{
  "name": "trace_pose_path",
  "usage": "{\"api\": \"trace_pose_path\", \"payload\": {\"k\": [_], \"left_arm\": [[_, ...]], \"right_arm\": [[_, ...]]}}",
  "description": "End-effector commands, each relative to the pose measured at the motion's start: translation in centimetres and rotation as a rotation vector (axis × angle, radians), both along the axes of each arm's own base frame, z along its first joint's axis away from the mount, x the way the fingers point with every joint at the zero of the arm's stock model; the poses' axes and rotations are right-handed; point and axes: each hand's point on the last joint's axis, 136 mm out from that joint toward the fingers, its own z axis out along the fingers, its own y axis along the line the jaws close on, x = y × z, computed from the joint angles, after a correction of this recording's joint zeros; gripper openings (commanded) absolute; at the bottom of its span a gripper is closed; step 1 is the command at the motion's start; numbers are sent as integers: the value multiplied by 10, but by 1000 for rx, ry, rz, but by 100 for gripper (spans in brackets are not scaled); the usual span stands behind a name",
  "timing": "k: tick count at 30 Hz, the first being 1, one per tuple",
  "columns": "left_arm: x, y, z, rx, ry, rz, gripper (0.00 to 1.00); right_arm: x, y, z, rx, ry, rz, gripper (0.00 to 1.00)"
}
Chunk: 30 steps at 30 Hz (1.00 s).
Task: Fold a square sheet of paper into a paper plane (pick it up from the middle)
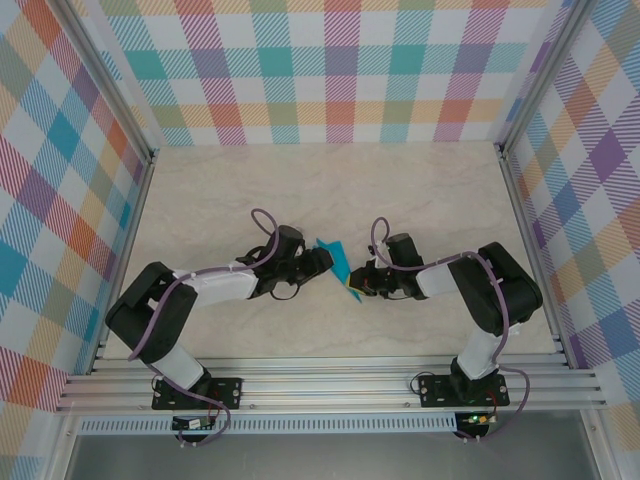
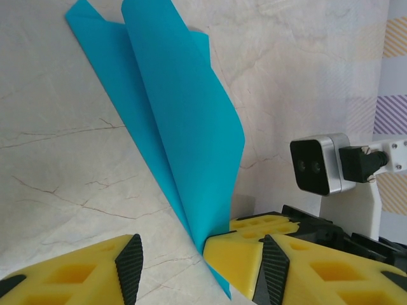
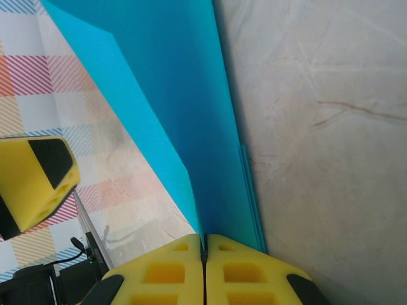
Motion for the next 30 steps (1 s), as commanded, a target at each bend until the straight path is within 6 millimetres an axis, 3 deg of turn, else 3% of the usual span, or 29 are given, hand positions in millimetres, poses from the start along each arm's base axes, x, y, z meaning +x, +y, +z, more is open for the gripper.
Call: {"api": "trace_pose_path", "payload": {"k": [1,7,19,30], "left_arm": [[2,-12,4,-27,-31,-41,53],[11,-25,7,-78,-46,-43,49],[24,-41,15,-155,-113,-40,52],[33,-54,2,-158,-113,-50,53]], "right_arm": [[5,5,12,14,12,-10,6],[5,9,15,32,51,-15,6],[1,12,14,49,100,-5,6],[-2,10,8,35,112,-5,7]]}}
